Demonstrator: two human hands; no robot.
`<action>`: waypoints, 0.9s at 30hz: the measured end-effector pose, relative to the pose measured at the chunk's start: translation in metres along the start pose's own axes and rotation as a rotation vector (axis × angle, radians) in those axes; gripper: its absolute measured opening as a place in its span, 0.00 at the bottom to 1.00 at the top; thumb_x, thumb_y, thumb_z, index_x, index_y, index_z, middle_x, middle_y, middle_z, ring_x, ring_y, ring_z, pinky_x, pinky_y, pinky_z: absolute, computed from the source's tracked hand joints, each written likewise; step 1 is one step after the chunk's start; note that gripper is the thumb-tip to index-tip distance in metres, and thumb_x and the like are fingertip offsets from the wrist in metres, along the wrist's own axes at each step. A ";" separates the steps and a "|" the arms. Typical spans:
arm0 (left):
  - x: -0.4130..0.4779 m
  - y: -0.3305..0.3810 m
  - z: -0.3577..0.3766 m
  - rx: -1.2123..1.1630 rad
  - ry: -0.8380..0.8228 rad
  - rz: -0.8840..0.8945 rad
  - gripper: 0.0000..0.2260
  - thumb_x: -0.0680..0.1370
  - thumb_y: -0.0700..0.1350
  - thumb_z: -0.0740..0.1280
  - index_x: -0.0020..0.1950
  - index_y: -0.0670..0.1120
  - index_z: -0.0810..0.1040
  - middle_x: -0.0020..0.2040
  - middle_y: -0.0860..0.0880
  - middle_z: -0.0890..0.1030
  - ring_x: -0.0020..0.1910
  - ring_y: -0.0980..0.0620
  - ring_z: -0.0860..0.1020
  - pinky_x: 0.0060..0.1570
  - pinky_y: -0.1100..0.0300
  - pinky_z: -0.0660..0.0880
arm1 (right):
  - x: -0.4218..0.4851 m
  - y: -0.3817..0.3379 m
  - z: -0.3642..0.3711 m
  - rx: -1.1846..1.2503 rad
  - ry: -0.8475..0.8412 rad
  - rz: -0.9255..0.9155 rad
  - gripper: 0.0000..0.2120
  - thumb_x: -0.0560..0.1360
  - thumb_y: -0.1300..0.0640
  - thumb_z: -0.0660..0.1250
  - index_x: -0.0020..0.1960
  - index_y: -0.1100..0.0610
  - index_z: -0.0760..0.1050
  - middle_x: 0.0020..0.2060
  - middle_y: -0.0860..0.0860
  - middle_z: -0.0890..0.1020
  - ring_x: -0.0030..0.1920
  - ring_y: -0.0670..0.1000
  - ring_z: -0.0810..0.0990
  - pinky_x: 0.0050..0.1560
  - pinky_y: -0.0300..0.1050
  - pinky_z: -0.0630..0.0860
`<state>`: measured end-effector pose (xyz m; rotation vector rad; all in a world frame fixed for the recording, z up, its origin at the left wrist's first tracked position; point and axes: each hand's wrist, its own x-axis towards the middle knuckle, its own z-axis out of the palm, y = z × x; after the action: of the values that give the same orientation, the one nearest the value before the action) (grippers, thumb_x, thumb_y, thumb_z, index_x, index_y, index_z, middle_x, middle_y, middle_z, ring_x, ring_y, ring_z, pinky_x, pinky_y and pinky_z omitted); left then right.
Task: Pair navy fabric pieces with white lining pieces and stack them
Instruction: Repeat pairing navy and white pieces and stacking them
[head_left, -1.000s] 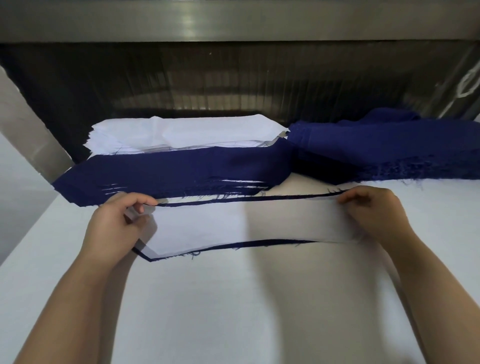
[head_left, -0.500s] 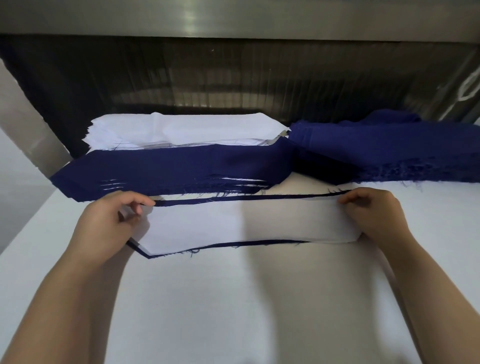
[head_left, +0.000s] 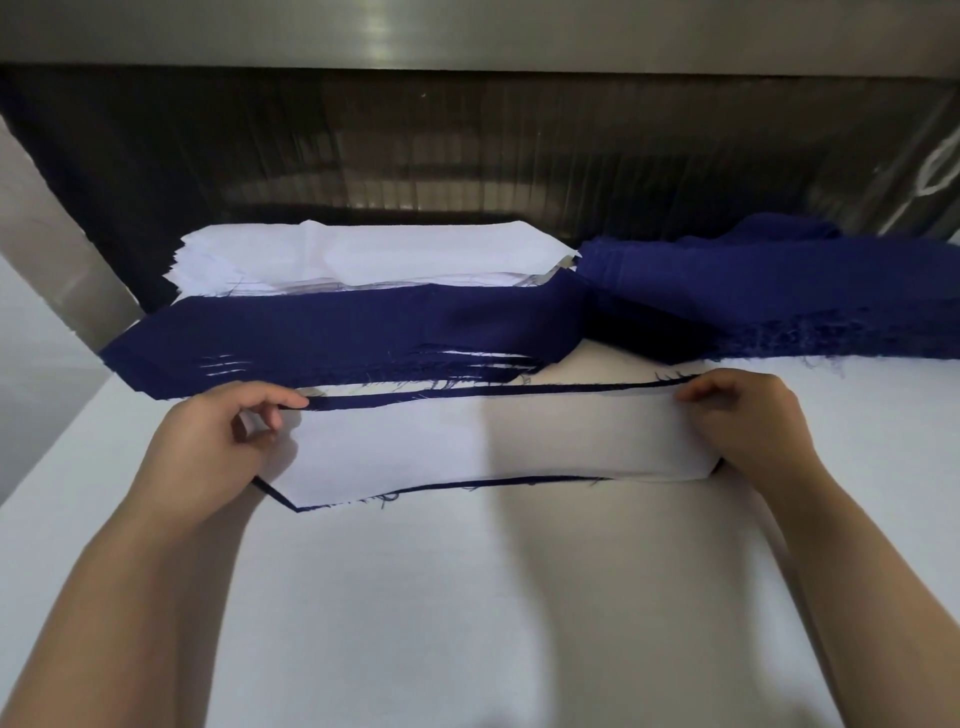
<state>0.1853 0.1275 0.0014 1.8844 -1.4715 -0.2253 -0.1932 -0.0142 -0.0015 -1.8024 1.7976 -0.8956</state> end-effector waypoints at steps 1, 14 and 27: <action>0.000 -0.001 0.000 0.001 -0.005 -0.002 0.27 0.70 0.26 0.66 0.42 0.62 0.77 0.39 0.56 0.78 0.31 0.57 0.70 0.34 0.73 0.65 | 0.000 0.000 0.000 -0.001 -0.003 -0.001 0.11 0.71 0.67 0.63 0.41 0.52 0.79 0.34 0.43 0.76 0.40 0.49 0.73 0.44 0.41 0.66; 0.002 -0.002 0.000 0.048 -0.036 0.019 0.39 0.71 0.27 0.68 0.40 0.78 0.73 0.44 0.65 0.76 0.38 0.51 0.72 0.36 0.74 0.65 | 0.004 0.007 0.001 -0.018 0.012 -0.037 0.16 0.71 0.71 0.60 0.41 0.51 0.78 0.38 0.45 0.77 0.43 0.49 0.73 0.44 0.40 0.66; 0.002 -0.009 0.003 0.051 0.010 0.032 0.26 0.72 0.28 0.68 0.42 0.63 0.75 0.43 0.56 0.78 0.44 0.66 0.72 0.40 0.75 0.65 | 0.003 0.009 0.001 -0.030 0.095 -0.112 0.18 0.72 0.74 0.56 0.49 0.57 0.79 0.45 0.48 0.78 0.49 0.47 0.72 0.52 0.37 0.65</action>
<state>0.1911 0.1255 -0.0056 1.8985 -1.5125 -0.1642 -0.1987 -0.0179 -0.0079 -1.9250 1.7905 -1.0177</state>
